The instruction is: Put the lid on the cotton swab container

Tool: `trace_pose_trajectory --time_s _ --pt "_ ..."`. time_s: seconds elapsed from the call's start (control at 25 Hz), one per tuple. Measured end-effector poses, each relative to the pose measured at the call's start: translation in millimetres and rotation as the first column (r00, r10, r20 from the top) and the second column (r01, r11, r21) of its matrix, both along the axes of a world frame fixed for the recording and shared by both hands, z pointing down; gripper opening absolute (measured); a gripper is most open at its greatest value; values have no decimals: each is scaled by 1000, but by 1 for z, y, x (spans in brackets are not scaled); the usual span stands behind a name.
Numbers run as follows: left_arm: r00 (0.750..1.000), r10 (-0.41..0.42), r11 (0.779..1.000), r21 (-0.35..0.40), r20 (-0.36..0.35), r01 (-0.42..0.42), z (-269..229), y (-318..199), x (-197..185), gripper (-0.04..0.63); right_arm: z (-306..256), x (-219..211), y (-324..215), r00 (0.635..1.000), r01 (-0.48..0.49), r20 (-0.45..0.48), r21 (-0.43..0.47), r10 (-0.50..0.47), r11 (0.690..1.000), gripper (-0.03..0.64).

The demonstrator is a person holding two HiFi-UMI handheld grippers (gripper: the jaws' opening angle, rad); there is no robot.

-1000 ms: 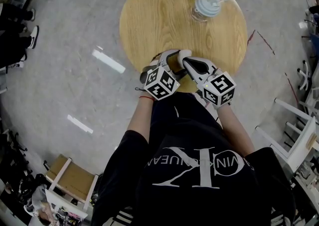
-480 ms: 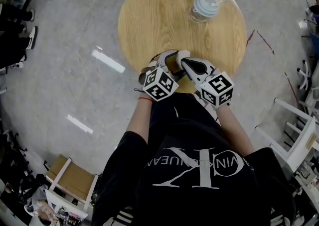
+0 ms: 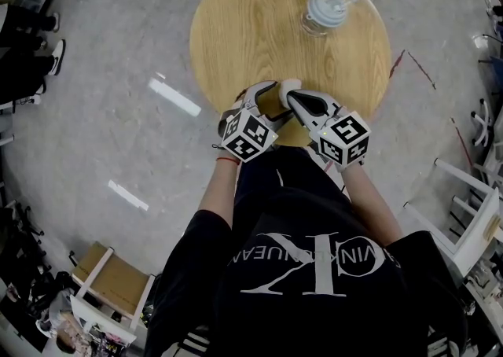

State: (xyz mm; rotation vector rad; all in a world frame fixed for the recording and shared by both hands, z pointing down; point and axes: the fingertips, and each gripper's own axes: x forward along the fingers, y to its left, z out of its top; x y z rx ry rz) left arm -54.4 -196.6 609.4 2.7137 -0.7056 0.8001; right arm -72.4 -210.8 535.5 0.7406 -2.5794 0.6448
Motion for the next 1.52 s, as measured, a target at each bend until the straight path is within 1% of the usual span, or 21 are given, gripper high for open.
trace_pose_trajectory --time_s 0.12,0.2,0.28,0.4,0.56,0.68,0.76,0.84,0.88,0.92,1.04,1.12,1.16,1.2,1.36,1.52 --pt "1000 14 1000 -18 -21 -14 -5 9 -5 339 -1 1 -1 1000 1 30 -9 -1 1000 17" --pt "999 27 999 -28 -35 -28 -10 17 -10 339 -6 3 -2 997 -16 70 -5 17 1000 17" --pt "999 18 999 -31 -49 -19 -14 23 -18 336 -12 8 -5 993 -42 106 5 42 999 17" --pt "996 -35 999 -26 -88 33 -25 21 -32 262 -19 16 -12 990 -75 120 33 70 997 17" --pt "982 -91 996 -41 -167 85 -40 15 -42 149 -26 27 -23 990 -96 115 79 87 992 17" --pt "973 -138 990 -24 -185 136 -48 9 -49 66 -33 36 -30 988 -119 115 103 107 987 17" --pt "966 -181 983 -5 -183 184 -52 3 -56 28 -37 42 -33 985 -137 120 116 123 984 17" --pt "953 -234 971 8 -192 240 -58 -6 -65 12 -42 47 -37 983 -152 124 132 135 980 17" --pt "943 -265 962 13 -201 274 -63 -11 -70 12 -45 50 -39 982 -158 126 141 141 977 17" --pt "928 -304 949 17 -214 314 -69 -16 -75 12 -48 52 -40 981 -165 128 149 146 975 17" --pt "872 -416 899 27 -259 437 -83 -34 -95 12 -58 59 -45 978 -183 132 177 161 967 17" --pt "841 -459 872 36 -287 488 -92 -43 -105 12 -64 62 -49 976 -192 135 193 168 962 17" --pt "831 -470 863 44 -297 504 -98 -46 -108 12 -68 63 -51 976 -197 137 201 171 960 17" --pt "826 -475 856 57 -303 513 -104 -49 -110 12 -71 64 -52 975 -200 140 210 173 957 17" --pt "821 -473 841 111 -321 529 -128 -58 -114 11 -86 66 -57 973 -210 149 251 177 945 17" --pt "813 -471 832 134 -343 538 -147 -68 -114 12 -102 68 -63 971 -214 162 283 173 935 17"
